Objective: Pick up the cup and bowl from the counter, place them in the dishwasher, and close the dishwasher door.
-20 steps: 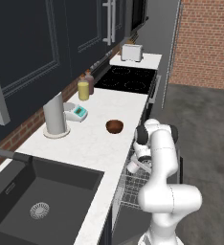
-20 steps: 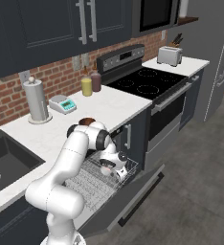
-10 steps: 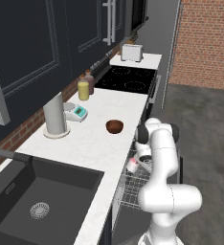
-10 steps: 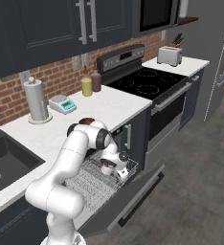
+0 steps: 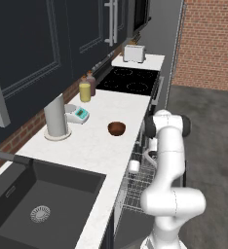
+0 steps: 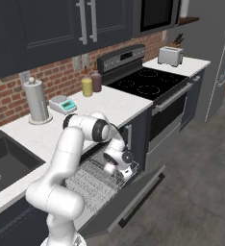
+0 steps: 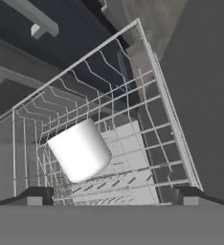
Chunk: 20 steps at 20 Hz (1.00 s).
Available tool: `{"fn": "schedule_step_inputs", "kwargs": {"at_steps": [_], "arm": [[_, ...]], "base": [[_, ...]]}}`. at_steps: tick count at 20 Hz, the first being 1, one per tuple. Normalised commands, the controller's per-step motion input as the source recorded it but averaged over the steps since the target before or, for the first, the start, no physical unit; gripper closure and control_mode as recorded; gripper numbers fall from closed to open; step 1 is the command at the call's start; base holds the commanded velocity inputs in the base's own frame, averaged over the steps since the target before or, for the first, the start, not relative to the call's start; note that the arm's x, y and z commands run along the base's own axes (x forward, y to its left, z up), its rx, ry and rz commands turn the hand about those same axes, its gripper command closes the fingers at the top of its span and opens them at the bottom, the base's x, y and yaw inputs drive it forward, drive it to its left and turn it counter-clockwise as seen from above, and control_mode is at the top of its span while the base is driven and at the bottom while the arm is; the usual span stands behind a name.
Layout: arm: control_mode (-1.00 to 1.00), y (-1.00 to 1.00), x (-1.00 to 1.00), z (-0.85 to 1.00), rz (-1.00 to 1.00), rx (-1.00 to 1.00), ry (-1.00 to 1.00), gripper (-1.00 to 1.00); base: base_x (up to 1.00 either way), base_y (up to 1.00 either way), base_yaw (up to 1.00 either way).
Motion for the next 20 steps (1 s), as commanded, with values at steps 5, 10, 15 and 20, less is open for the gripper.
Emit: {"fn": "schedule_step_inputs", "kwargs": {"at_steps": [5, 10, 15, 20], "arm": [[-1.0, -0.06, -0.58, 1.0, 0.0, 0.1, -0.24, -1.0], [-1.0, -0.01, -0.52, 1.0, 0.0, 0.11, -0.2, -1.0], [-1.0, 0.0, -0.14, 1.0, 0.0, 0.13, -0.05, -1.0], [-1.0, 0.0, 0.08, 1.0, 0.0, 0.14, 0.05, -1.0]], "base": [[0.0, 0.0, 0.0], [0.0, 0.0, 0.0], [0.0, 0.0, 0.0], [0.0, 0.0, 0.0]]}}
